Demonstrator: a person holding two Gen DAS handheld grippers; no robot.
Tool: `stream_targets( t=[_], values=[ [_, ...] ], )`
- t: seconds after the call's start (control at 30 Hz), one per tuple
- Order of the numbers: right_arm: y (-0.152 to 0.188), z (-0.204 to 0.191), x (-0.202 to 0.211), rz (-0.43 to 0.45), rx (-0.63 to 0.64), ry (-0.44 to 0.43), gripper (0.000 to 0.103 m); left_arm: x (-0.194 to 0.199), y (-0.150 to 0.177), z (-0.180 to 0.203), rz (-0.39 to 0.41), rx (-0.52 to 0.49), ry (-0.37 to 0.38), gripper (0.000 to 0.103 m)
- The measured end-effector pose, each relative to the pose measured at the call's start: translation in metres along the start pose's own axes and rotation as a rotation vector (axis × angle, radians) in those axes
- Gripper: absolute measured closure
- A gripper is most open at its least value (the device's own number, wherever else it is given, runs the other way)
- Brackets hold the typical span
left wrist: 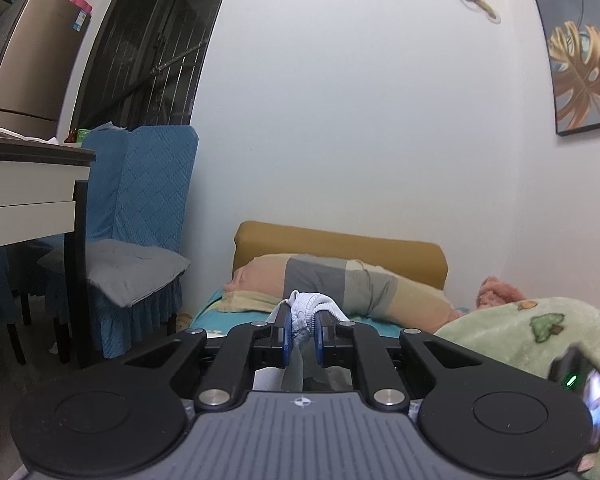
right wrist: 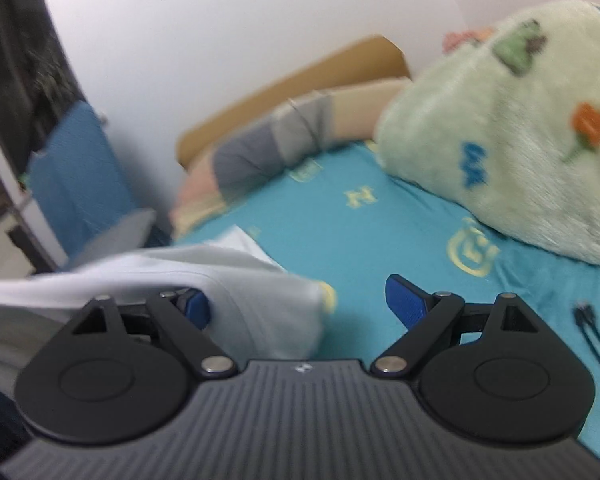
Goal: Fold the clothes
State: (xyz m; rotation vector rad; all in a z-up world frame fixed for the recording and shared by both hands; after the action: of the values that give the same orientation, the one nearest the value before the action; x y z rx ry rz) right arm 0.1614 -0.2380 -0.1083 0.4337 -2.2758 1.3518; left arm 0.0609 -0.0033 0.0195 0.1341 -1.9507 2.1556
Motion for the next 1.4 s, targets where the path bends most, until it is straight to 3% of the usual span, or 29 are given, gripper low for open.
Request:
stream_targets(
  t=[0.13, 0.2, 0.3, 0.43, 0.57, 0.77, 0.9, 0.97, 1.1, 1.23, 1.4],
  values=[
    [0.016, 0.019, -0.011, -0.085, 0.013, 0.093, 0.014, 0.005, -0.003, -0.008, 0.006, 0.03, 0.002, 0.091],
    [0.012, 0.025, -0.004, -0.074, 0.016, 0.116, 0.014, 0.007, -0.003, -0.012, -0.001, 0.055, 0.002, 0.091],
    [-0.008, 0.026, 0.029, 0.011, 0.048, 0.14, 0.014, 0.017, -0.006, -0.025, -0.019, 0.132, 0.035, 0.091],
    [-0.053, 0.006, 0.097, 0.217, 0.191, 0.133, 0.014, 0.031, -0.009, -0.042, -0.042, 0.237, 0.08, 0.091],
    [-0.083, -0.015, 0.144, 0.349, 0.323, 0.093, 0.014, 0.039, 0.003, -0.052, -0.111, 0.268, 0.115, 0.091],
    [-0.068, -0.021, 0.147, 0.335, 0.411, 0.061, 0.014, 0.029, 0.038, -0.059, -0.288, 0.293, 0.1, 0.088],
    [-0.06, -0.021, 0.137, 0.294, 0.415, 0.032, 0.014, 0.016, 0.05, -0.056, -0.347, 0.267, 0.092, 0.08],
    [-0.059, -0.022, 0.136, 0.292, 0.412, 0.023, 0.014, 0.009, 0.054, -0.051, -0.367, 0.256, 0.103, 0.064],
    [-0.058, -0.023, 0.135, 0.294, 0.41, 0.017, 0.014, -0.003, 0.059, -0.039, -0.394, 0.231, 0.125, 0.056],
    [-0.056, -0.022, 0.134, 0.29, 0.396, 0.008, 0.014, -0.015, 0.073, -0.025, -0.449, 0.187, 0.116, 0.055],
    [-0.058, -0.018, 0.141, 0.328, 0.377, 0.024, 0.014, -0.02, 0.086, -0.039, -0.501, 0.185, -0.013, 0.053]
  ],
)
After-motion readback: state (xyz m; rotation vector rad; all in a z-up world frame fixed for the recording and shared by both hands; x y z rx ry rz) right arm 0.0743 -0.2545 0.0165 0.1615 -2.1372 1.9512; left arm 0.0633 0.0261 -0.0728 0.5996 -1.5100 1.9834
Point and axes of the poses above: each gripper's, at about its wrist camera, not at the fingertips, and x roughly against the way its jaws point, z to its right, y to its underside, the point moved 6 cm from there along -x, roughly the way its jaws point, and after that the axes turned 4 degrees about -z, right-handed, at the moved point
